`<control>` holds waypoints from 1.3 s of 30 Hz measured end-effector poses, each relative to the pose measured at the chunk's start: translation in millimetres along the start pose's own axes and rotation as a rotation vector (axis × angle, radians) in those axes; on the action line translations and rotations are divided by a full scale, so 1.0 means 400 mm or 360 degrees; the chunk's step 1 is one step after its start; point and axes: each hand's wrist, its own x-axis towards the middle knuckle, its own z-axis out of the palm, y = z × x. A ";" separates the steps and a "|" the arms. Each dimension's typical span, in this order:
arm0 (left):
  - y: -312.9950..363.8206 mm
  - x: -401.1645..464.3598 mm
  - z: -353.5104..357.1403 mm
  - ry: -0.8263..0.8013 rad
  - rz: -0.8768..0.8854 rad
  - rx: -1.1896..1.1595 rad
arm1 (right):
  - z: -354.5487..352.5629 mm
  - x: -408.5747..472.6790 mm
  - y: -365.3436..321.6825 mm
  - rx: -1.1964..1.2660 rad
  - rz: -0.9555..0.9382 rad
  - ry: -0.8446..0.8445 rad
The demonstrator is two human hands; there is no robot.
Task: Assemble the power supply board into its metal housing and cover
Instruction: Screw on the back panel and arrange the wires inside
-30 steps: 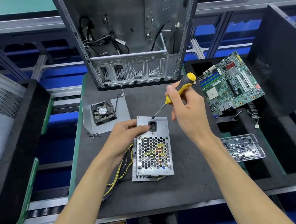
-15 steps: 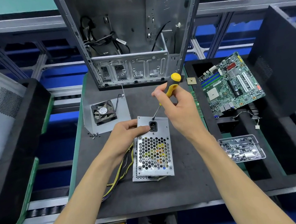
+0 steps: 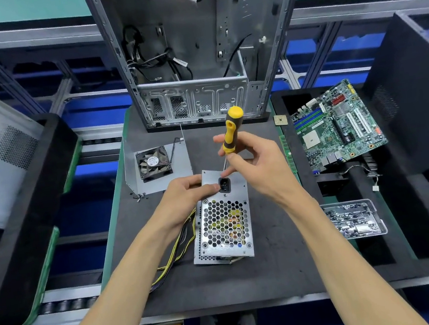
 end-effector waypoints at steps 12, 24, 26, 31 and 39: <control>0.001 0.000 0.001 -0.0006 -0.0016 0.0005 | -0.001 0.018 0.002 -0.0045 0.0013 -0.0029; 0.009 -0.010 0.006 0.0100 -0.0060 -0.0167 | -0.012 0.006 0.023 -0.0032 0.0058 0.0003; 0.008 -0.009 0.008 0.0104 -0.0063 -0.0160 | -0.016 0.005 0.025 -0.0046 0.0018 0.0007; 0.005 -0.007 0.012 0.0115 -0.0065 -0.0140 | -0.020 0.012 0.026 -0.0267 -0.0062 0.0058; 0.009 -0.012 0.015 0.0107 -0.0079 -0.0089 | -0.021 0.025 0.040 -0.0694 -0.0014 -0.0018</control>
